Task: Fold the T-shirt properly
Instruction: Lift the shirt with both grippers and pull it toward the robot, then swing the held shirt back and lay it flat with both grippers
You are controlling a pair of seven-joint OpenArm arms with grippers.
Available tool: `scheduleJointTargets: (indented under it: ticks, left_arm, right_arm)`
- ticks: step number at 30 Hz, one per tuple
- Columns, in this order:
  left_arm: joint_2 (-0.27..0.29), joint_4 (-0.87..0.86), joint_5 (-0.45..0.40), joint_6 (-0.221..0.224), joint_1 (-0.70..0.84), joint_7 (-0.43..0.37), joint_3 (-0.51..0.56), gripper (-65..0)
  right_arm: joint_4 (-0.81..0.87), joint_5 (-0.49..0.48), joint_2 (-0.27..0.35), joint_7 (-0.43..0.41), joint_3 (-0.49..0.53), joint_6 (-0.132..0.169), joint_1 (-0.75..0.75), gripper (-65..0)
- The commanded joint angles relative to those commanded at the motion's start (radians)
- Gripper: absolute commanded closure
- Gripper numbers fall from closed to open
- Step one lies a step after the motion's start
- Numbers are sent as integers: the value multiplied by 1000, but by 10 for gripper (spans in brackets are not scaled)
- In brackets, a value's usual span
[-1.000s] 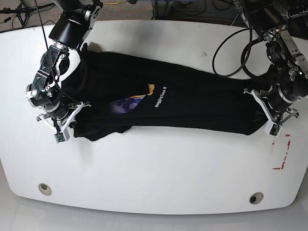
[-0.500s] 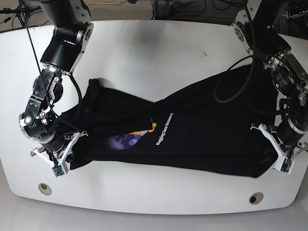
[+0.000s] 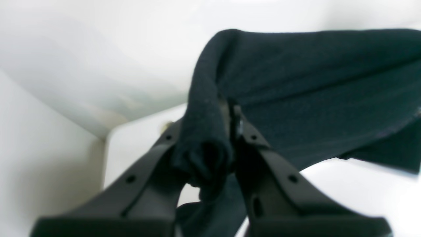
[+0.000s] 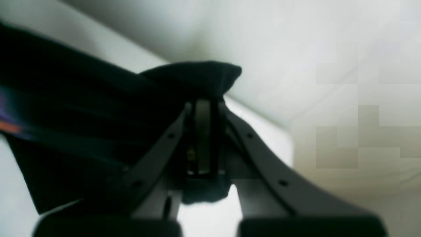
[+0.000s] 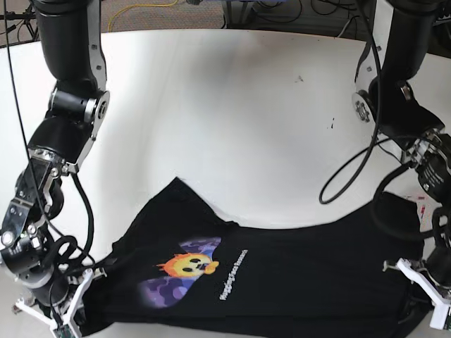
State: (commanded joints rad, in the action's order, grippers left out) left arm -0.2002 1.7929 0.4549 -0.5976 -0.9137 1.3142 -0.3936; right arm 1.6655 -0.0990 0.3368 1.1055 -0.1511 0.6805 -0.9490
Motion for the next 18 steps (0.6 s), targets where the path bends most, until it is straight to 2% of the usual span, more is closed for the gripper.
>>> scheduleJointTargets:
  ticks: [10, 15, 18]
  left_arm:
    - [-64, -138, 2, 0, -216, -9, -2, 0]
    - [-75, -164, 8, -3, -227, -9, -2, 0]
    - [-74, -153, 9, -6, -181, -9, -2, 0]
  right_arm:
    - [-84, -9, 54, 0, 95, 8, -238, 0]
    - [-83, -9, 61, 31, 101, 9, -262, 0]
    - [-54, -9, 60, 66, 97, 9, -245, 0]
